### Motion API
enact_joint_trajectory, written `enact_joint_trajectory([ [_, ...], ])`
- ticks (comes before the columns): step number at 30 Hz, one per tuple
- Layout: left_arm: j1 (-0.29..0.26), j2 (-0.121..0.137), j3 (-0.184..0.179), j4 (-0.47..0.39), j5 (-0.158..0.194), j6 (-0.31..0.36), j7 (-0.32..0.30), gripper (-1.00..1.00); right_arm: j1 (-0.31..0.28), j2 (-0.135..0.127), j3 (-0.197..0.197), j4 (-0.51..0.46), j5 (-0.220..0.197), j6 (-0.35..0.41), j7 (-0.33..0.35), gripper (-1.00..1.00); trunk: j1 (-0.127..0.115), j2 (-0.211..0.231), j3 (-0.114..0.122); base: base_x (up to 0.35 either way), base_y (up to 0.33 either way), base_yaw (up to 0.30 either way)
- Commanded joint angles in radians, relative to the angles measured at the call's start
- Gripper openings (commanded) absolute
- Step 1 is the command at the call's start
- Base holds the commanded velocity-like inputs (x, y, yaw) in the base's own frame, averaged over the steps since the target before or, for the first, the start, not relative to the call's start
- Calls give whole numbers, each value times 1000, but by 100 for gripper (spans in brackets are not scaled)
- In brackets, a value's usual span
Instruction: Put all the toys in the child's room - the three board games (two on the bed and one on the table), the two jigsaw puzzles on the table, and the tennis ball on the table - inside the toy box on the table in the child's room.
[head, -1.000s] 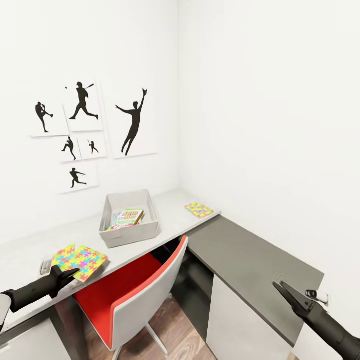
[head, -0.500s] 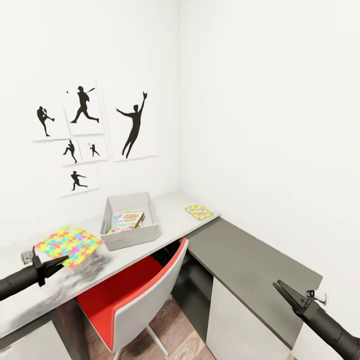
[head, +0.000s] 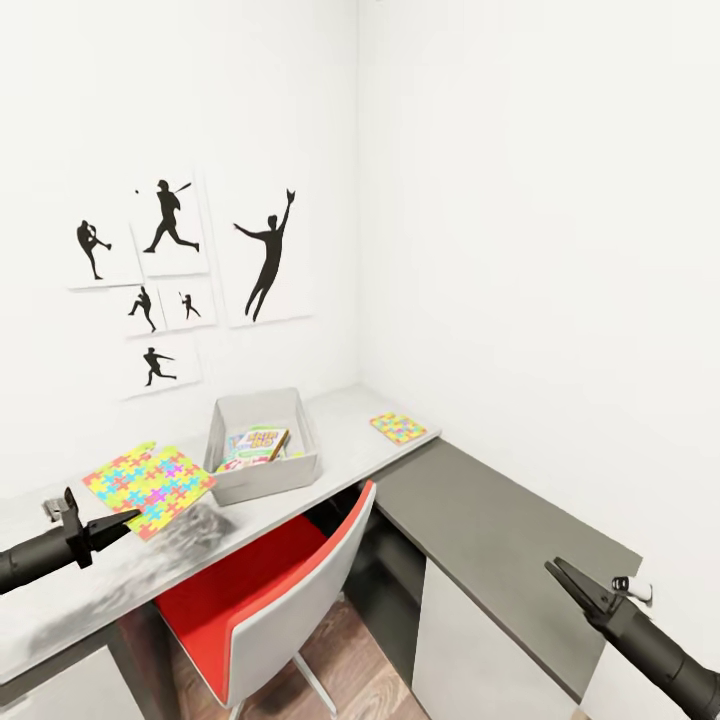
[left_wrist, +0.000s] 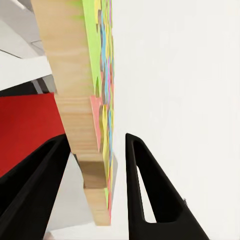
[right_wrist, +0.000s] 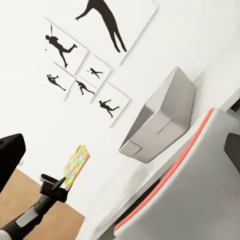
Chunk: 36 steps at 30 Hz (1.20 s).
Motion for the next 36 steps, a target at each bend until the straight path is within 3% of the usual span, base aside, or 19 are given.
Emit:
enact_joint_trajectory([
  [1, -1, 0, 0, 0, 1, 10, -3, -100, -1, -1, 0, 0, -4, 9, 1, 100, -4, 6, 2, 0, 0, 0],
  [7, -1, 0, -33, -1, 1, 10, -5, -100, -1, 0, -1, -2, -4, 8, 0, 100, -27, 48, 21, 0, 0, 0],
  [14, -1, 2, -47, -2, 1, 9, -12, -100, -1, 0, -1, -2, -5, 8, 2, 100, -54, 97, 43, 0, 0, -3],
  [23, -1, 11, -62, -4, -3, -13, -134, -100, -1, -5, -1, -2, -5, 10, 6, 100, -88, 160, 73, 0, 0, -195],
  [36, 1, 30, -66, -4, -3, -17, -148, -100, -1, 0, -1, -2, -5, 8, 6, 100, -88, 160, 79, 63, 0, -259],
])
